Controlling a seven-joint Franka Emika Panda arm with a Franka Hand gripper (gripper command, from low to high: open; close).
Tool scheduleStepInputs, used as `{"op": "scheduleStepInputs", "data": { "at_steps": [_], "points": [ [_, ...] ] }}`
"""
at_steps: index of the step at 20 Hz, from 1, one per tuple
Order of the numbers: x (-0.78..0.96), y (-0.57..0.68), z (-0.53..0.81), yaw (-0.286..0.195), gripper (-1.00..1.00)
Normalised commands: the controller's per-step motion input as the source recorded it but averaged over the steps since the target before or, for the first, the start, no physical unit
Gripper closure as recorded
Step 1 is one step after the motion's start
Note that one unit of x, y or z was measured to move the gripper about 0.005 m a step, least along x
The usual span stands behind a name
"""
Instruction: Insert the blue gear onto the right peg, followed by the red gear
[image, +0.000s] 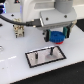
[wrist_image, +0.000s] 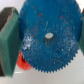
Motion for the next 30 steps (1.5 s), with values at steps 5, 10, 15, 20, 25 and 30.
{"op": "scheduleStepInputs", "data": {
  "at_steps": [5,10,15,20,25,30],
  "points": [
    [0.47,-0.15,0.00,0.000,1.00],
    [0.38,-0.15,-0.01,0.000,1.00],
    [0.10,-0.12,0.02,0.000,1.00],
    [0.13,-0.06,0.32,0.000,1.00],
    [0.13,-0.17,0.24,0.000,1.00],
    [0.23,-0.22,-0.03,0.000,1.00]
  ]
}}
